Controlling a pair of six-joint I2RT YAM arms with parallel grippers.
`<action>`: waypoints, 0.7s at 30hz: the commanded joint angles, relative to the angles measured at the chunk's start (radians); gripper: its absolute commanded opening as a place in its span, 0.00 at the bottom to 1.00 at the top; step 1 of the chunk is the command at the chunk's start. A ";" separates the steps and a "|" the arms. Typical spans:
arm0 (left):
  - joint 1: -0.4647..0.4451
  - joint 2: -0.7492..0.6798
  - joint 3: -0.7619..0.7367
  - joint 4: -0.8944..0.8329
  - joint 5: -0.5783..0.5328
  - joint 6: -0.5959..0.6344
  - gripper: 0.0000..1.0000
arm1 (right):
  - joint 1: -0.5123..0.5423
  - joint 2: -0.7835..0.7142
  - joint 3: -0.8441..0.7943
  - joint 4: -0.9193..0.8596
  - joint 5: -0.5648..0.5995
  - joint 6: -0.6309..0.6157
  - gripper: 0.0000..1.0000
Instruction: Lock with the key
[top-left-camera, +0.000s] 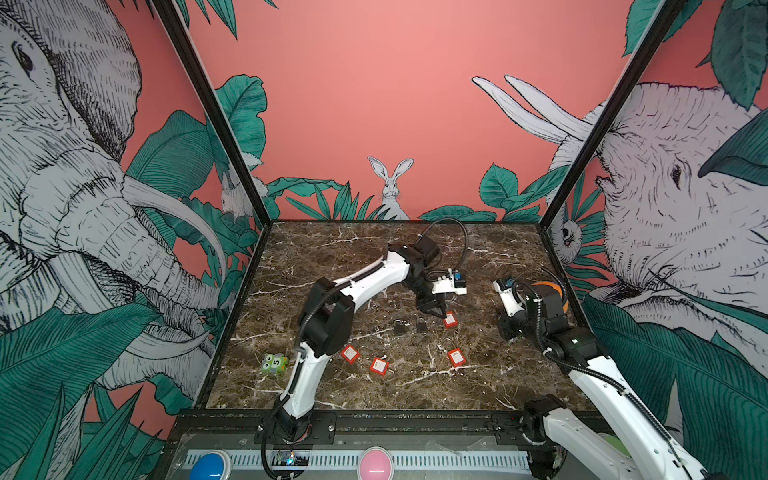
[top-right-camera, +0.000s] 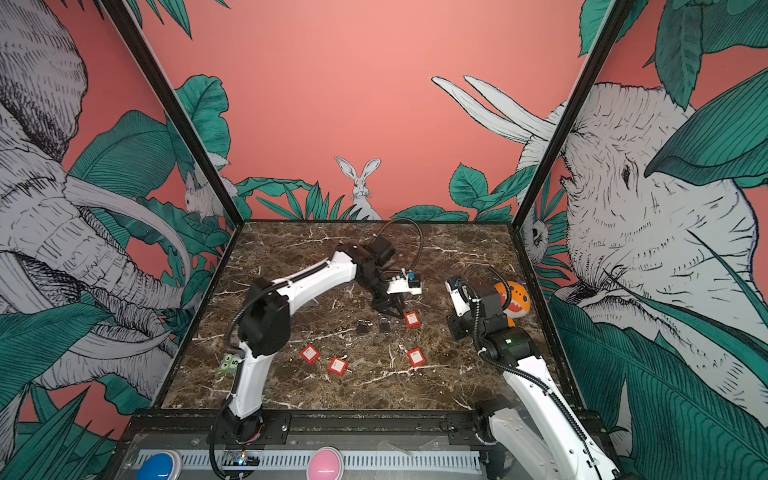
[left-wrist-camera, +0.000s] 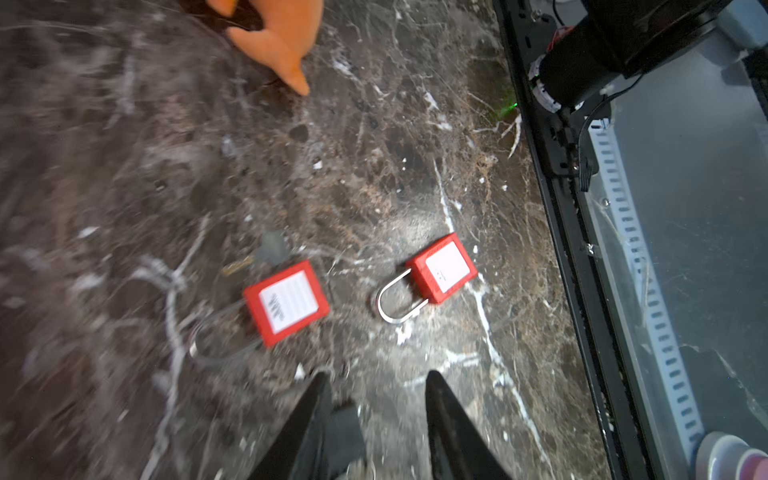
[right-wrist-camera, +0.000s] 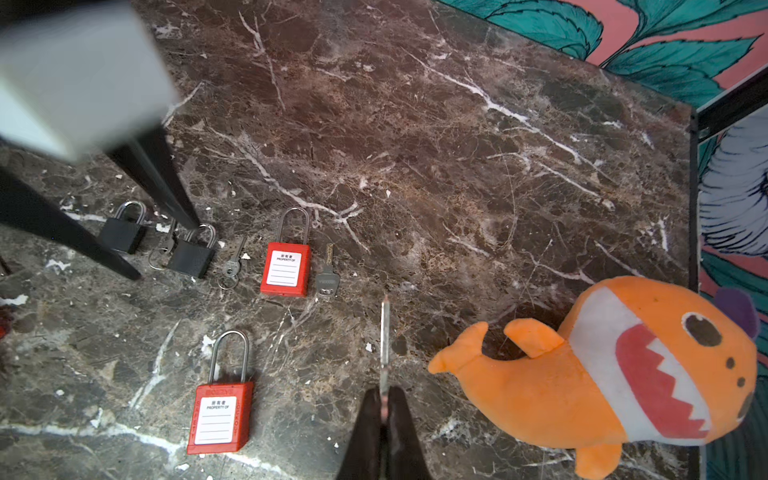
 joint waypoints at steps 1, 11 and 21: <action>0.081 -0.152 -0.155 0.212 0.058 -0.086 0.39 | 0.017 0.066 0.012 0.048 -0.073 0.092 0.00; 0.178 -0.335 -0.406 0.373 -0.037 -0.136 0.39 | 0.162 0.308 -0.007 0.105 -0.078 0.300 0.00; 0.191 -0.369 -0.456 0.415 -0.041 -0.142 0.39 | 0.235 0.386 -0.131 0.179 -0.026 0.435 0.00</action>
